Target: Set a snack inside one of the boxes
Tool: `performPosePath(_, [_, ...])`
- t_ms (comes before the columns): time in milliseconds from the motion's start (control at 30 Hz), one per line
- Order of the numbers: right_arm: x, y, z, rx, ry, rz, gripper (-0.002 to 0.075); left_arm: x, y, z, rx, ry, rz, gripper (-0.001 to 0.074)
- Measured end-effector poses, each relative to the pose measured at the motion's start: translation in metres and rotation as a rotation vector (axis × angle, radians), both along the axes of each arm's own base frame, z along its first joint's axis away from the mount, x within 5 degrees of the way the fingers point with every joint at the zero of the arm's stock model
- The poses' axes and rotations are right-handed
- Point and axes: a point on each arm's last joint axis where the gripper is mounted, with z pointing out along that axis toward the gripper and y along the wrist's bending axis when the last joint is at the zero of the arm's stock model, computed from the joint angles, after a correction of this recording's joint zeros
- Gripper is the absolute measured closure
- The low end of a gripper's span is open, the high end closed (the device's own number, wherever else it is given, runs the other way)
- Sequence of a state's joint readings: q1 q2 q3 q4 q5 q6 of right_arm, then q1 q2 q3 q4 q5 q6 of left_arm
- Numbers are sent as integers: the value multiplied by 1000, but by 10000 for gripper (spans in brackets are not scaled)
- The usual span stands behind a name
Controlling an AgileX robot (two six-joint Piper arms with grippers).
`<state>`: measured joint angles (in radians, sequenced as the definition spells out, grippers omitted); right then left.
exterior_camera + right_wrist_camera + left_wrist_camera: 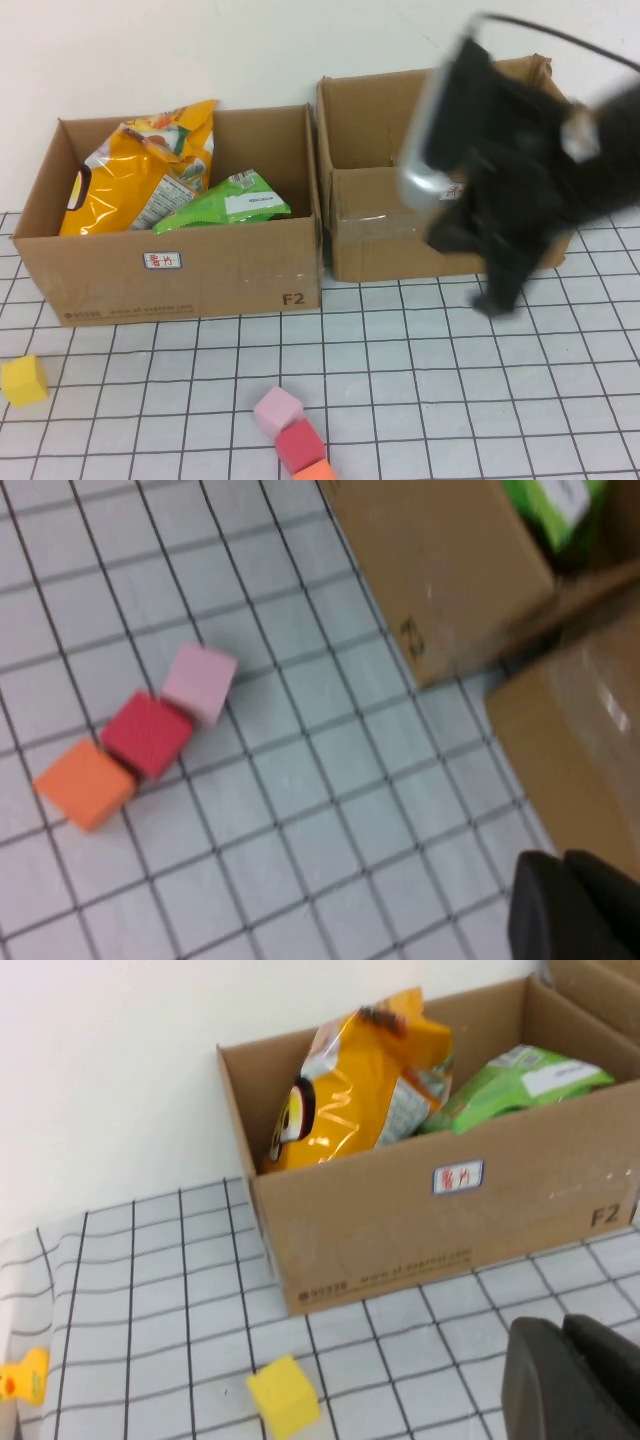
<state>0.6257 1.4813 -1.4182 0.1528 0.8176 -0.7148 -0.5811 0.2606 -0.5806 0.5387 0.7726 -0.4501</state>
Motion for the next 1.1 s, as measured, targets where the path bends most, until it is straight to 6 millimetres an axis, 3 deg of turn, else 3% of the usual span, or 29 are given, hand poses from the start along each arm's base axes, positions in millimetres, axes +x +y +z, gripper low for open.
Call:
performPosePath(333, [-78, -61, -46, 93, -24, -122, 719, -3, 3, -49, 19, 62, 13, 736])
performPosePath(600, [-127, -105, -79, 113, -43, -234, 719, -3, 1, -48, -11, 41, 0, 736])
performPosePath(800, [-145, -124, -87, 127, -106, -281, 720, -3, -1, -47, -27, 24, -17, 736])
performPosePath(1100, [-149, -128, -98, 91, -80, -287, 720, -2, -6, -39, -69, -54, -69, 736])
